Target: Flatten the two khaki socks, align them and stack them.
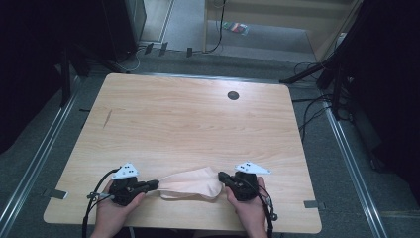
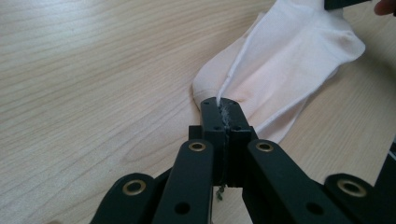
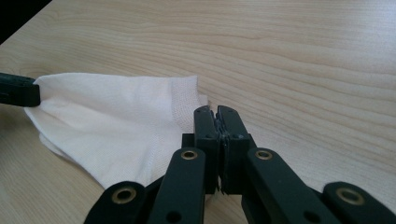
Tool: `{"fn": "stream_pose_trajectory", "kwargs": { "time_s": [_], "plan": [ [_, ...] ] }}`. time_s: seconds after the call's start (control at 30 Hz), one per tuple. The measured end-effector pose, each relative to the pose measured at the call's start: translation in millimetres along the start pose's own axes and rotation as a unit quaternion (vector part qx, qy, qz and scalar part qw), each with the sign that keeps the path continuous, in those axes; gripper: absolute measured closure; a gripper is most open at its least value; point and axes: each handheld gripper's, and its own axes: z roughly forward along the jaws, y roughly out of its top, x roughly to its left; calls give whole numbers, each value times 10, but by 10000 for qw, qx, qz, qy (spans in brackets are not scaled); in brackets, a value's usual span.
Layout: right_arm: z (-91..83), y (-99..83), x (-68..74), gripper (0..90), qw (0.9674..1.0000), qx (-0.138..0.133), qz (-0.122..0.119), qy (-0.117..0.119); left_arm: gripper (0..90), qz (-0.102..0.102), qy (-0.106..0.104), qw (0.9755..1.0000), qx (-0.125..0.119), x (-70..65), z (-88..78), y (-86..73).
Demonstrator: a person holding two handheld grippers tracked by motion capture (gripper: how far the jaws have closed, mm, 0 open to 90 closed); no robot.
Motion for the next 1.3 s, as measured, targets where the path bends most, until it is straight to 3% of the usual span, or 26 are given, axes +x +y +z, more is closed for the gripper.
{"fn": "stream_pose_trajectory", "kwargs": {
  "time_s": [0.13, 0.33, 0.47, 0.7, 0.8, 0.97, 1.03, 1.1, 1.13, 1.2, 1.27, 1.3],
  "plan": [
    [45, -48, 3, 883, 9999, 47, -82, -88, 900, 130, 106, 9998, 103, -23, 49, -16],
    [115, -88, 9, 881, 9996, 103, -175, -209, 900, 121, 30, 9998, 153, -28, 88, -26],
    [112, -97, 3, 882, 9995, 79, -172, -264, 900, -11, -251, 9997, 22, -20, 48, -11],
    [-5, -51, 30, 881, 9997, -138, -98, -153, 900, -156, -557, 9982, -187, -32, -72, 31],
    [-6, -54, 29, 881, 9998, -122, -97, -139, 900, -100, -537, 9985, -44, -42, -49, 15],
    [67, -90, 14, 878, 9997, 23, -127, -198, 900, -39, -288, 9995, 128, -28, 36, -14],
    [92, -98, -3, 829, 9998, 81, -113, -169, 866, -42, -308, 9994, 140, -14, 56, -17],
    [78, -99, -6, 695, 9995, -67, -128, -274, 673, -44, -110, 9999, 71, -17, 59, -18],
    [47, -91, 1, 672, 9991, -223, -81, -360, 600, -62, -93, 9999, -49, -12, 29, -13],
    [-47, -54, 44, 714, 9979, -535, 13, -373, 636, -138, -203, 9985, -496, -15, -73, 25],
    [-113, -5, 167, 827, 9969, -740, -59, -257, 799, -45, -348, 9963, -784, -57, -164, 104],
    [-122, 14, 254, 873, 9969, -767, -112, -95, 868, 70, -409, 9960, -788, -98, -172, 150]
  ]
}}
